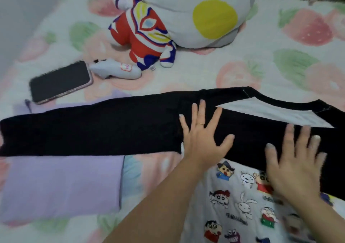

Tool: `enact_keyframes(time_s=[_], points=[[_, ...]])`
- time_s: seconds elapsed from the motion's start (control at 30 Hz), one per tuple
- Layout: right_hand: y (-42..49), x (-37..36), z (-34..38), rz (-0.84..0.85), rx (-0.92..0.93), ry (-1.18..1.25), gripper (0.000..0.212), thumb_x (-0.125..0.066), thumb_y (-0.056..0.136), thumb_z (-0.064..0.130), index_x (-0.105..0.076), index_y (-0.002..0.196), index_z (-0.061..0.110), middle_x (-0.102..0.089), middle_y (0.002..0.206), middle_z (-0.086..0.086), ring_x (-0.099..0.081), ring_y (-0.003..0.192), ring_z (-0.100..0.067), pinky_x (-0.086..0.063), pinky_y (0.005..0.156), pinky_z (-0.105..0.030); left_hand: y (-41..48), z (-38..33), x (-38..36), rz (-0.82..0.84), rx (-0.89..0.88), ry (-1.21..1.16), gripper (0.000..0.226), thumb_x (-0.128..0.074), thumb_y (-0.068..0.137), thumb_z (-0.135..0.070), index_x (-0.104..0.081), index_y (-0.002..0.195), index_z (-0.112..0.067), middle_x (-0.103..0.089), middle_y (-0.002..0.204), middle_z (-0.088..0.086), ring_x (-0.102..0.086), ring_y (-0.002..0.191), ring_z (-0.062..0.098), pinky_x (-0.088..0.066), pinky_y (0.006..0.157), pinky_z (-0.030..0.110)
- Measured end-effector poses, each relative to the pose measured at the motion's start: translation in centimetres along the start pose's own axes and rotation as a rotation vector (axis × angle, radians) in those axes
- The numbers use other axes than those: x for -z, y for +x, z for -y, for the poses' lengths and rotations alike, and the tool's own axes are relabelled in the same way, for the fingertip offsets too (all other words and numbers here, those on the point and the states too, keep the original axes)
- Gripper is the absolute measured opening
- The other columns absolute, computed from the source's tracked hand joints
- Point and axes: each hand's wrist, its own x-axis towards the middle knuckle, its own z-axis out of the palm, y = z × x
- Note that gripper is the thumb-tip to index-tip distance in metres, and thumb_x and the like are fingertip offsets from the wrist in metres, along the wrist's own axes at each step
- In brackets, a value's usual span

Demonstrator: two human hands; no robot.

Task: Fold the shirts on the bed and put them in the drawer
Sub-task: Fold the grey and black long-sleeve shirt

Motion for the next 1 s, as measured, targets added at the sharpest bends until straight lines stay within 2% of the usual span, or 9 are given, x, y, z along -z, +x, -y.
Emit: enact_keyframes(time_s=[0.1,0.2,0.3,0.37,0.43,0.6,0.7,0.83,1.0], points=[[-5.3,-1.7,9.4,0.081,0.325,0.106,0.066,-0.008,0.083,0.056,0.005,0.142,0.030,0.009,0.152,0.000,0.004,0.142,-0.025,0.001,0.113,-0.046,-5.1,4.0,7.3,-0.504,0.123,-0.465,0.047,-0.056,0.080,-0.037,-0.055,0.126,-0.025,-0.061,0.124,-0.006,-0.049,0.121,0.002,-0.027,0.110,0.020],[-8.2,-3.3,16.2,0.100,0.516,0.140,0.062,-0.015,0.087,0.050,-0.009,0.143,0.025,-0.012,0.154,-0.007,-0.011,0.143,-0.030,-0.009,0.113,-0.049,-9.2,12.4,15.4,-0.887,0.704,-0.565,0.040,-0.062,0.079,-0.036,-0.054,0.116,-0.023,-0.065,0.091,-0.010,-0.063,0.093,0.007,-0.047,0.097,0.034],[-8.0,-4.9,20.5,0.096,0.588,0.086,0.064,-0.011,0.087,0.052,-0.005,0.145,0.026,-0.009,0.156,-0.003,-0.006,0.145,-0.026,0.000,0.115,-0.044,-10.5,18.7,20.3,-0.819,1.076,-0.707,0.045,-0.064,0.082,-0.032,-0.050,0.112,-0.001,-0.061,0.096,0.022,-0.063,0.087,0.033,-0.056,0.079,0.041],[-7.1,-6.2,22.3,0.078,0.598,-0.002,0.066,-0.010,0.089,0.054,-0.006,0.148,0.023,-0.005,0.157,-0.005,-0.001,0.145,-0.025,0.007,0.114,-0.042,-10.0,20.6,21.6,-0.772,1.160,-0.919,0.026,-0.064,0.086,-0.023,-0.052,0.096,-0.003,-0.055,0.084,0.018,-0.056,0.066,0.022,-0.055,0.057,0.029],[-6.2,-7.5,23.3,0.108,0.601,-0.079,0.064,-0.008,0.091,0.056,0.002,0.148,0.026,0.003,0.158,-0.004,0.007,0.145,-0.025,0.010,0.114,-0.044,-9.4,21.5,22.1,-0.821,1.205,-1.089,0.016,-0.065,0.086,-0.018,-0.053,0.094,-0.009,-0.056,0.087,0.010,-0.054,0.067,0.017,-0.054,0.068,0.033],[-5.8,-9.7,23.6,0.073,0.572,-0.147,0.068,-0.003,0.082,0.060,0.005,0.143,0.032,0.000,0.158,-0.003,0.003,0.145,-0.027,0.009,0.112,-0.044,-8.9,23.3,21.9,-0.969,1.107,-1.422,0.019,-0.067,0.084,-0.009,-0.055,0.098,-0.010,-0.065,0.092,0.005,-0.063,0.073,0.014,-0.057,0.062,0.026],[-5.5,-10.2,23.7,0.081,0.560,-0.155,0.070,-0.005,0.081,0.060,0.003,0.145,0.033,0.000,0.158,-0.003,0.004,0.145,-0.026,0.009,0.113,-0.044,-8.6,24.1,22.5,-0.923,0.988,-1.522,0.019,-0.065,0.085,-0.012,-0.059,0.103,-0.013,-0.066,0.111,0.007,-0.065,0.096,0.019,-0.054,0.086,0.036],[-5.7,-8.8,24.2,0.148,0.556,-0.144,0.065,-0.017,0.089,0.058,0.003,0.147,0.035,0.009,0.158,0.001,0.012,0.144,-0.021,0.010,0.114,-0.044,-7.8,21.7,24.5,-0.955,0.696,-1.547,0.032,-0.055,0.089,-0.004,-0.053,0.121,-0.006,-0.063,0.118,0.010,-0.063,0.102,0.019,-0.052,0.091,0.035],[-7.8,-1.7,24.2,0.293,0.235,0.881,0.055,-0.053,0.089,0.039,-0.033,0.140,0.036,-0.038,0.147,0.004,-0.033,0.134,-0.008,-0.027,0.110,-0.028,-6.2,9.9,23.5,-0.820,0.114,-0.909,0.027,-0.056,0.084,-0.010,-0.052,0.104,-0.028,-0.064,0.096,-0.020,-0.062,0.096,0.000,-0.049,0.083,0.017]])
